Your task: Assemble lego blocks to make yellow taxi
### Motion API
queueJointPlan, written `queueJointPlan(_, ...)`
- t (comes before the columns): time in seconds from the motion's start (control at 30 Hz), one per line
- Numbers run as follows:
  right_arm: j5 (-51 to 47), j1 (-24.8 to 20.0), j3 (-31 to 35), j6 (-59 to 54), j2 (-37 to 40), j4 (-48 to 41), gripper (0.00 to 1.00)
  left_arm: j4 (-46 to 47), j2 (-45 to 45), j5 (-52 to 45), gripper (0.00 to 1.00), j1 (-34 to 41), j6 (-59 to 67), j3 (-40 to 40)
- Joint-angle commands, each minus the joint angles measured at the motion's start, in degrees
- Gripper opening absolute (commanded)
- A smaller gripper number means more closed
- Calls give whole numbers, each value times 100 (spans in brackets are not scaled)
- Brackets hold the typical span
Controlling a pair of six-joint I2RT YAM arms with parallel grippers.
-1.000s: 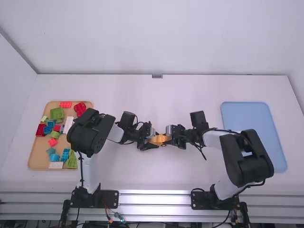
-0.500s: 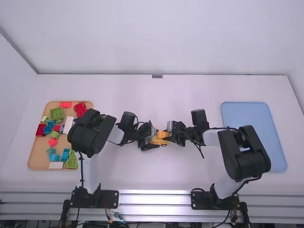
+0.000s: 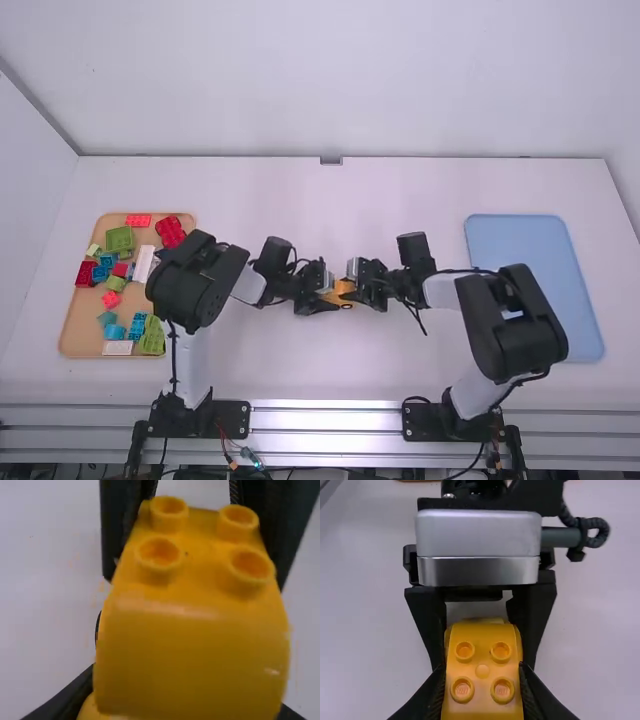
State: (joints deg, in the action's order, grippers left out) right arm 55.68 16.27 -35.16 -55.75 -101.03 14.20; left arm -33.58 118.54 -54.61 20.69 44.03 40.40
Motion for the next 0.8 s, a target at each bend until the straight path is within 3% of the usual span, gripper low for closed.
queueJointPlan(0.0,-50,83,39,26,-66,-11,8,249,83,173,34,-17,247,-15)
queueJointPlan(0.23,-144,114,79,24,-251,98,4,461,83,175,32,-9,385,20)
queueJointPlan(0.77,776,-125,-122,-177,-977,407,2,494,83,160,33,11,533,-83)
